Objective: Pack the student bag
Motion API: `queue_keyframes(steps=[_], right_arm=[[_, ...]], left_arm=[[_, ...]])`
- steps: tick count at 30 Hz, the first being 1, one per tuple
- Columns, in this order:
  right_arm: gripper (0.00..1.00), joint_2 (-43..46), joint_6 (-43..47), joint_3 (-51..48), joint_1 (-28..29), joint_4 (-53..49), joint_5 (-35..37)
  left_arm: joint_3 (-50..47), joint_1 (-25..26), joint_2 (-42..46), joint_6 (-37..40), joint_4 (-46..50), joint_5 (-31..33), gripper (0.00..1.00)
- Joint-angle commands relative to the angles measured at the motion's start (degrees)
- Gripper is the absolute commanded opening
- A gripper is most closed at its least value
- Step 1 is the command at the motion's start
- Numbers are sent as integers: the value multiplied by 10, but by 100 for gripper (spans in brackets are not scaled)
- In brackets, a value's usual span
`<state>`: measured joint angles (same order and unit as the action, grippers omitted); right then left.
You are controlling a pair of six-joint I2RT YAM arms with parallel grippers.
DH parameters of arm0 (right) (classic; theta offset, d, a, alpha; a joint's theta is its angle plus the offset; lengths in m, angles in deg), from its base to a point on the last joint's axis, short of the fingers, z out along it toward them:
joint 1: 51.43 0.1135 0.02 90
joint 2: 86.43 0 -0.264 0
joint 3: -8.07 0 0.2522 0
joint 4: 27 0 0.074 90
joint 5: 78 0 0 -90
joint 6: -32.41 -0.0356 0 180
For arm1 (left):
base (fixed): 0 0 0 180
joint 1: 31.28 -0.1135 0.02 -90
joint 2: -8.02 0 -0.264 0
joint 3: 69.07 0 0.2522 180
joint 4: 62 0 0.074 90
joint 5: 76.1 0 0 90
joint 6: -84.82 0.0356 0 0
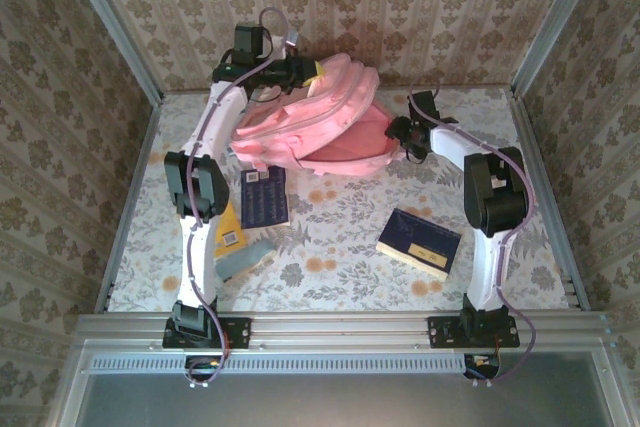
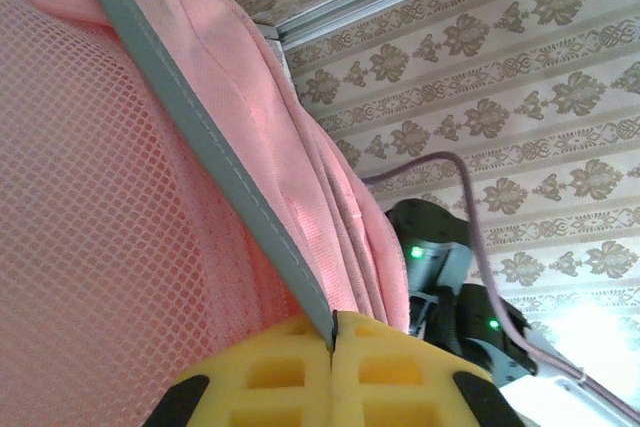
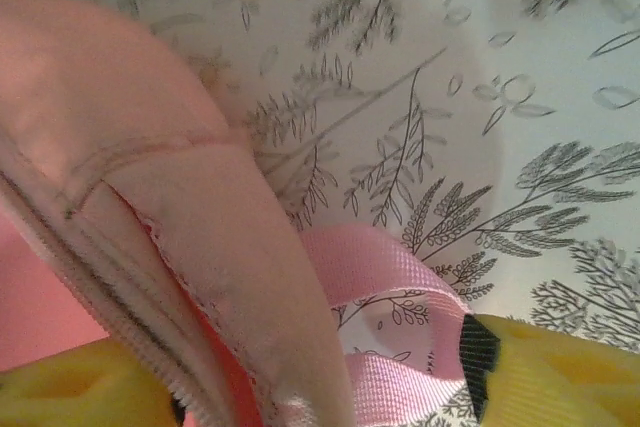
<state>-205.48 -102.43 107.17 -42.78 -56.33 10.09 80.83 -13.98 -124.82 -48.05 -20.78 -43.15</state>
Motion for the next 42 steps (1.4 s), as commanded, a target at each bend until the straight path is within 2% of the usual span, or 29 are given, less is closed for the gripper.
queue_keyframes(steps=[1,2,5,8,13,15,19,21,23,26,28,31,34,38,40,42], right_arm=[[61,-4,-34,-17,-2,2,-15],[60,7,-54,-39,-5,11,0],[47,63,-118,-139,-15,53,66],[38,121,-153,-238,-15,109,103],[33,181,-162,-326,-11,154,131],[40,193,-143,-336,-11,164,129],[72,216,-91,-296,-11,96,134],[82,248,-73,-293,-8,73,155],[87,285,-55,-295,-6,49,179],[90,333,-35,-294,-3,7,214],[91,363,-26,-298,-2,-12,226],[89,412,5,-312,12,-9,209],[88,436,91,-308,70,6,173],[89,417,233,-281,192,26,67],[88,389,283,-267,238,45,-38],[87,336,338,-236,295,42,-76]], left_arm=[[51,19,-5,0,-44,-16,0],[61,25,-10,2,-43,-14,0],[85,42,-20,6,-36,-9,0],[105,57,-28,7,-38,0,0],[112,77,-39,11,-37,6,0],[112,84,-44,25,-16,11,0],[101,81,-51,83,68,56,1],[76,75,-48,99,98,74,11],[27,74,-24,119,119,96,27],[-61,74,35,127,95,114,41],[-95,71,70,135,96,124,44],[-143,68,131,159,126,155,49],[-250,58,230,157,130,235,50],[-433,11,395,121,112,303,53],[-516,-25,473,108,99,309,54],[-579,-62,542,102,123,340,56]])
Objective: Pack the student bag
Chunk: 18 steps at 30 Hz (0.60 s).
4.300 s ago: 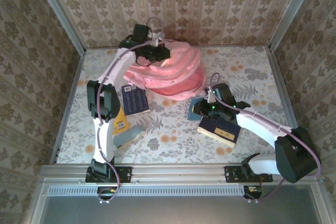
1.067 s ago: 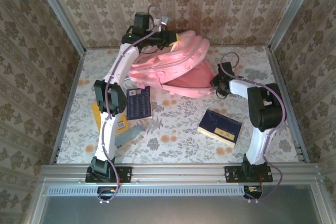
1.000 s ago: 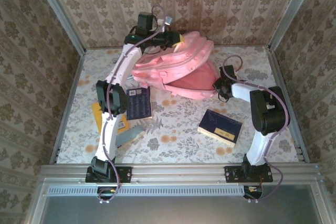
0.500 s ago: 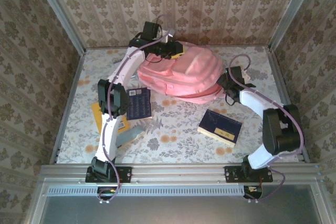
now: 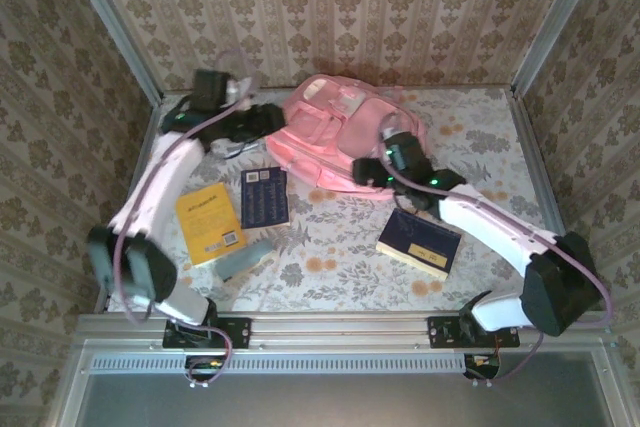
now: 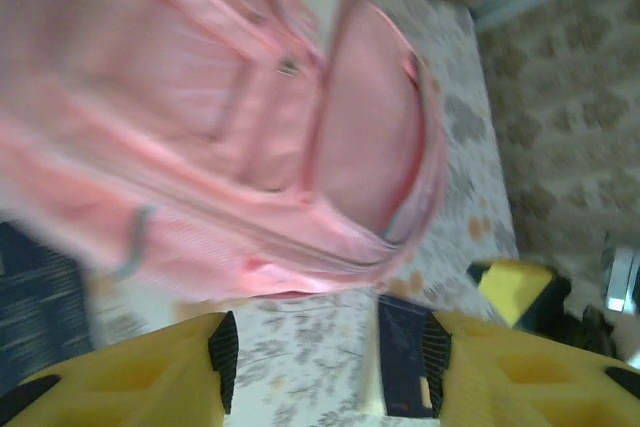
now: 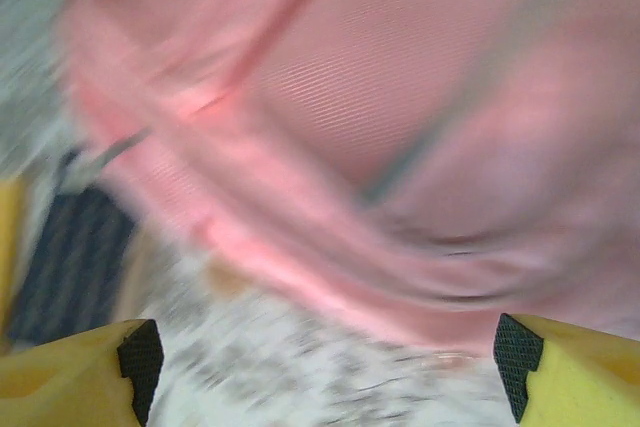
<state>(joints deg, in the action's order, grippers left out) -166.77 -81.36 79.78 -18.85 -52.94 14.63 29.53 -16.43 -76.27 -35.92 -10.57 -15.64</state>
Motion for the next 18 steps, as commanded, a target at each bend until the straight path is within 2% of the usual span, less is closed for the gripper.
queue_keyframes(steps=[1,4,6,9,14,18], right_arm=[[87,-75,153,56,78,2,-129],[86,-165,214,130,123,-22,-202],[88,-216,264,157,145,4,-265],[89,-281,322,201,179,24,-316],[87,-394,262,318,192,5,-395],[87,-449,205,350,197,33,-478]], left_arm=[[-90,-54,85,-18,31,70,56],[-156,-103,158,-18,51,65,56],[-196,-115,202,-23,52,81,56],[-242,-122,265,-43,42,85,57],[-288,-126,328,-44,45,100,57],[-304,-124,354,-33,50,116,57]])
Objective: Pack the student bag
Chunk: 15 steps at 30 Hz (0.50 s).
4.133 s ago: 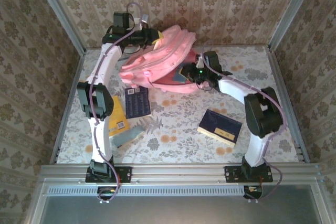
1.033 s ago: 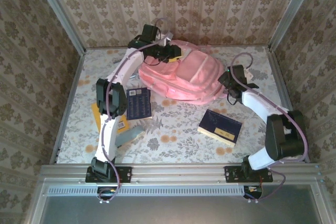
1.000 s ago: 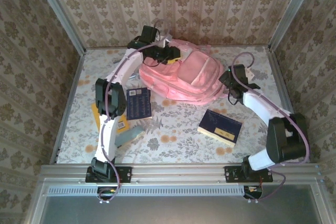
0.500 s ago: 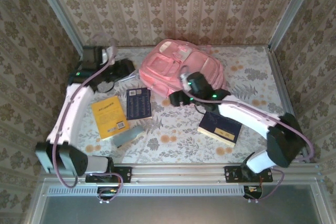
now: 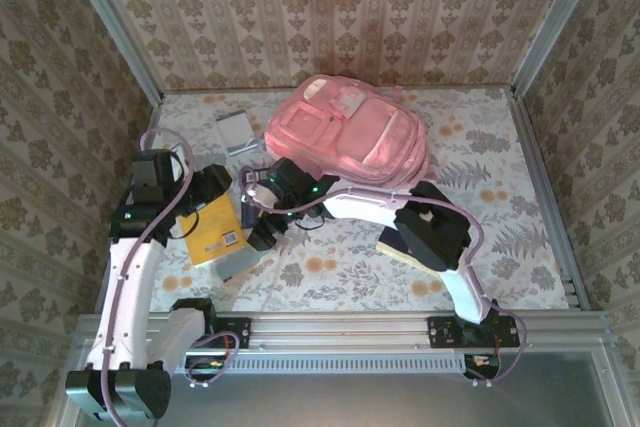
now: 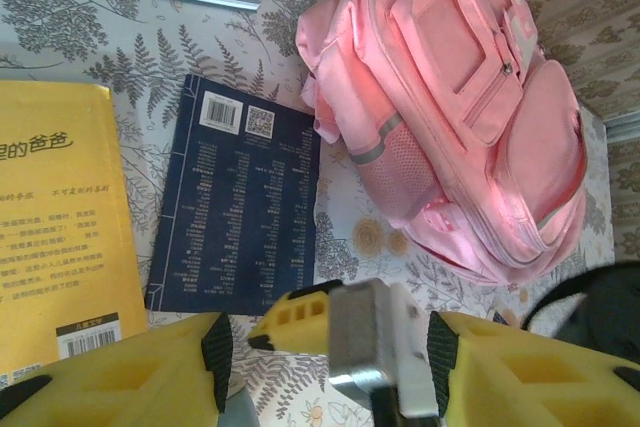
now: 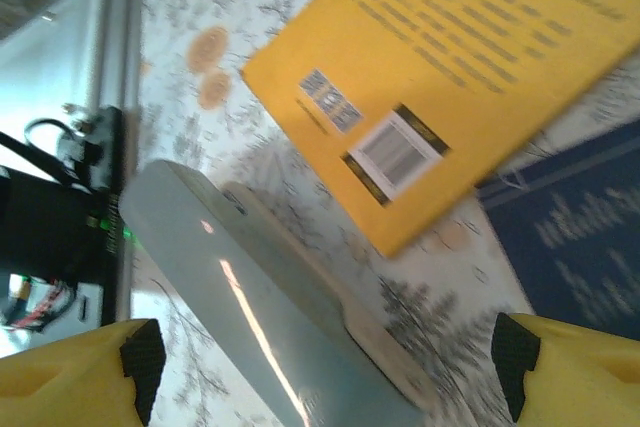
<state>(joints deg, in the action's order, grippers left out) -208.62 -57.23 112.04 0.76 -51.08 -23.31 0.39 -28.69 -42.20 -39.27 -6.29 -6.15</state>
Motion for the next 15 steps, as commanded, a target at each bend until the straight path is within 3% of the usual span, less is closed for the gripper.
queue_keyframes(steps=[1,7,15], right_arm=[[88,-41,-44,32,2,16,-117],[98,-78,-44,46,13,-19,-156],[100,-30,-12,-50,28,28,-87]], left_arm=[[-16,-1,18,2,3,20,57],[-17,6,25,9,-2,16,57],[-11,16,36,19,6,24,57]])
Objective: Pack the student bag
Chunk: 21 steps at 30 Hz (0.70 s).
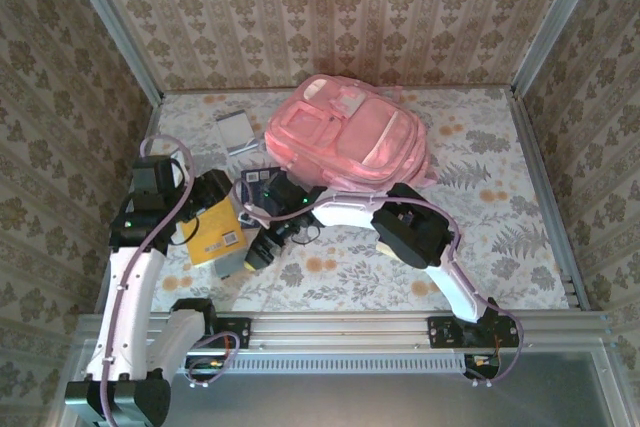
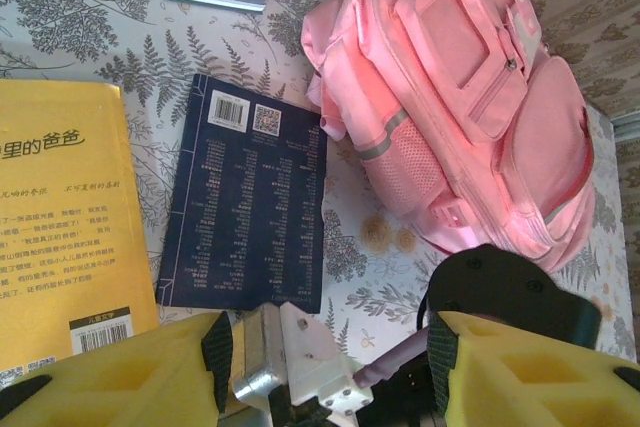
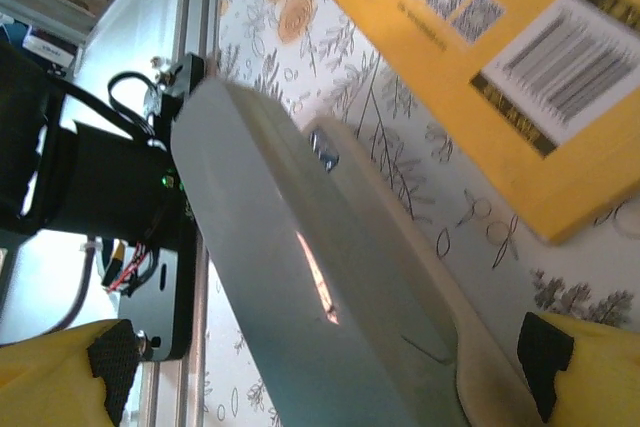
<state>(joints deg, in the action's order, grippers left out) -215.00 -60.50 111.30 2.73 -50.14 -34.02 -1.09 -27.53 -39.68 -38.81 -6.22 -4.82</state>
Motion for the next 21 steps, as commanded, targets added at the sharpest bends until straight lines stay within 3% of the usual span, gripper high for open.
queue_keyframes(steps=[1,7,14,21], right_arm=[[100,43,26,-59,12,30,35],[97,78,93,-119,55,58,189],[87,92,151,-160,106,145,408],[70,103,189,-193,140,191,473]], left_arm=[[6,6,12,15,7,13,57],[17,8,11,12,11,17,57],[22,8,9,6,11,15,57],[22,8,5,4,8,17,56]])
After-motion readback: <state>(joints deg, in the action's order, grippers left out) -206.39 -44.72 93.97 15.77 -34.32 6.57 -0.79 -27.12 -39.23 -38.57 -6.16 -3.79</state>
